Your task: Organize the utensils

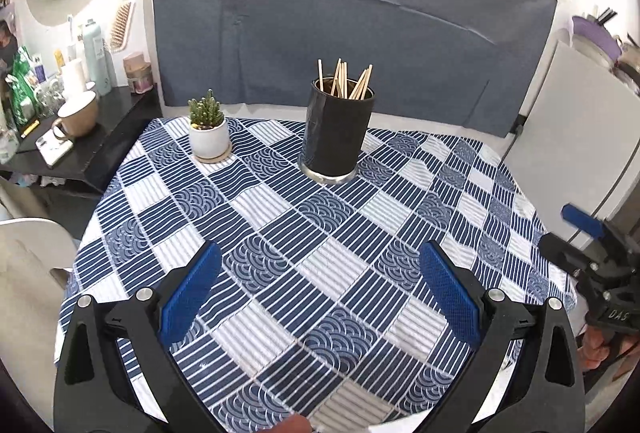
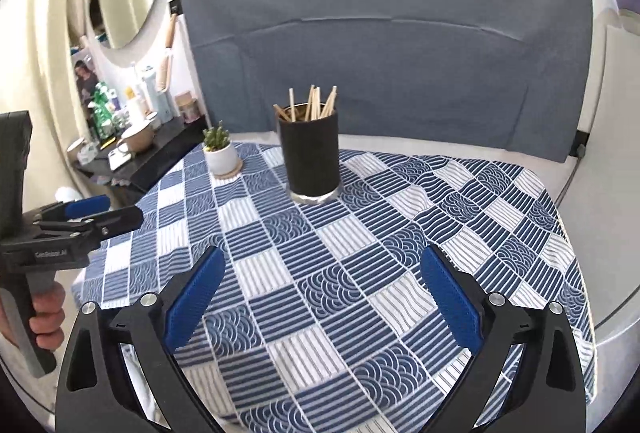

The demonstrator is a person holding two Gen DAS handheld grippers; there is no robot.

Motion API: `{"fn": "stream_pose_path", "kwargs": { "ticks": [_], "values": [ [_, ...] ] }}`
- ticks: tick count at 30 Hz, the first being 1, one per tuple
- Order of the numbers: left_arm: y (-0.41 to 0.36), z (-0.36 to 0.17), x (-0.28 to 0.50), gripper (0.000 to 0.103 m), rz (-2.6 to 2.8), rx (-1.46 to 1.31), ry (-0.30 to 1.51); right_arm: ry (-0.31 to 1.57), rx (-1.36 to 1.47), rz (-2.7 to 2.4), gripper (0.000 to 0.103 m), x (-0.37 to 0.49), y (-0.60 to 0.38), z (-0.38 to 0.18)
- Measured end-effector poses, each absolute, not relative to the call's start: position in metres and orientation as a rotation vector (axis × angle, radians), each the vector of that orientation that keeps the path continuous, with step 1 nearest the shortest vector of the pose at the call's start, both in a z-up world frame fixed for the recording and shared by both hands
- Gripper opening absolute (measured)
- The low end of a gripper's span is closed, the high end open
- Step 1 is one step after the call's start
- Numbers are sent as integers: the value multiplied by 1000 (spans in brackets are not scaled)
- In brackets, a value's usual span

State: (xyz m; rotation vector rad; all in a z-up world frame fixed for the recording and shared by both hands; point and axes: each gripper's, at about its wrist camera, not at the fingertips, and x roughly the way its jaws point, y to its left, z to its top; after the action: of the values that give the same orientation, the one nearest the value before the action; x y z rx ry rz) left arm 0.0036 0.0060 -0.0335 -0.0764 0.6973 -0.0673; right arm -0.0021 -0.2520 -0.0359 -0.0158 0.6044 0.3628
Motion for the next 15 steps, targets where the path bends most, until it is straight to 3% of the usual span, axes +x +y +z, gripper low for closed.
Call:
{"fn": "stream_pose_path", "kwargs": {
  "ticks": [15],
  "values": [
    [-24, -17, -50, 97, -25, -40, 713, 588, -24, 342, 95, -62, -271, -7]
  ]
}}
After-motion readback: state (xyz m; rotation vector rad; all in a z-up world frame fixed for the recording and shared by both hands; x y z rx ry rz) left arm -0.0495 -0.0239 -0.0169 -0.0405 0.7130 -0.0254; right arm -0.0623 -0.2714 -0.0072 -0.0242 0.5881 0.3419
